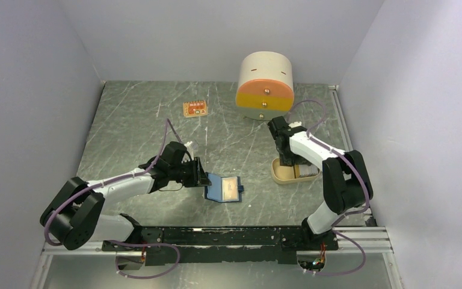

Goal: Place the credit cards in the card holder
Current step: Pick up the credit card from the storage box.

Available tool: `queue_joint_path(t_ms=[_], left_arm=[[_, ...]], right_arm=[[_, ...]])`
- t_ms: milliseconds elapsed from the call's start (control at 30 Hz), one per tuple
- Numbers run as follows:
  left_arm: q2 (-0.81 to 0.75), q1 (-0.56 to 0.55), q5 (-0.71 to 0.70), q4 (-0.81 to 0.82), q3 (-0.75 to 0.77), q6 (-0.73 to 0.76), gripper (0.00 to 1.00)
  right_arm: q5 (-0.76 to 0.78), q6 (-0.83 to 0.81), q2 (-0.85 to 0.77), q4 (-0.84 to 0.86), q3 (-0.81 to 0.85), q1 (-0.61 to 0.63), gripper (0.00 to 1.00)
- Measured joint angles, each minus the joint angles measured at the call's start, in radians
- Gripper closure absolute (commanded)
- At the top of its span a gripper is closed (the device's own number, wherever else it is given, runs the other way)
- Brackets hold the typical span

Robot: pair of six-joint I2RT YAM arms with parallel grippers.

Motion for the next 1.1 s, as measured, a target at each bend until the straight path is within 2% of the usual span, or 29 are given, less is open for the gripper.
queue_joint_path(t_ms=[300, 1100], left_arm=[[-0.017, 0.0, 0.0, 0.0, -0.001, 0.0, 0.65], [-0.032, 0.0, 0.0, 0.001, -0.011, -0.008, 0.66]], right_arm=[[0.017, -0.03, 0.032, -0.002, 0.016, -0.007, 0.4], [0.026, -0.052, -0.019, -0.025, 0.035, -0.017, 0.52]])
